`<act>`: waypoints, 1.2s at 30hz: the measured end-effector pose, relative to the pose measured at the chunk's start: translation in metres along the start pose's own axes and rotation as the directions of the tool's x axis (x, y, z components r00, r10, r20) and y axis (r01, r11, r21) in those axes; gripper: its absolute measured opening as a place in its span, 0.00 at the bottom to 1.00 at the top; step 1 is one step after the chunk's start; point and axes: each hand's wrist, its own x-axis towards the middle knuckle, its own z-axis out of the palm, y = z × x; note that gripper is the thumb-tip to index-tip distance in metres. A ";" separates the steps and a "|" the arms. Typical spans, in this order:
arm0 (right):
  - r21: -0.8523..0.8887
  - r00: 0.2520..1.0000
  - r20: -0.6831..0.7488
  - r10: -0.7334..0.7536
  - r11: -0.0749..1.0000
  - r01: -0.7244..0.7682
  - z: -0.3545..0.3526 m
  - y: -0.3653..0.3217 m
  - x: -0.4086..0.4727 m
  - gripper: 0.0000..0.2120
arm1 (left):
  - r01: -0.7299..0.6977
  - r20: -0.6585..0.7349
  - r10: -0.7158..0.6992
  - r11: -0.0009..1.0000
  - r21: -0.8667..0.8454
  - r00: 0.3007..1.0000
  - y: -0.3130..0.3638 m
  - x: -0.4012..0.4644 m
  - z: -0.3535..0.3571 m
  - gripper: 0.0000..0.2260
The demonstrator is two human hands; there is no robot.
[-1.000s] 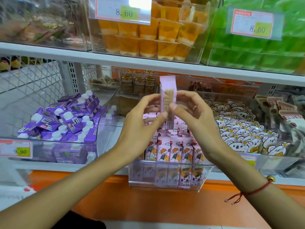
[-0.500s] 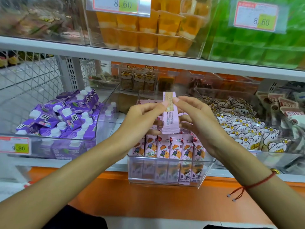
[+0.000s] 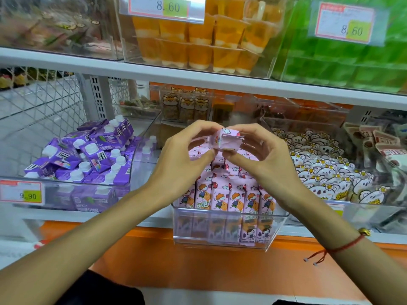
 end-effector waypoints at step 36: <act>-0.616 0.948 0.076 0.309 0.762 -0.199 0.000 0.024 -0.009 0.28 | 0.111 -0.112 -0.110 0.994 0.005 0.988 -0.006 0.007 -0.011 0.15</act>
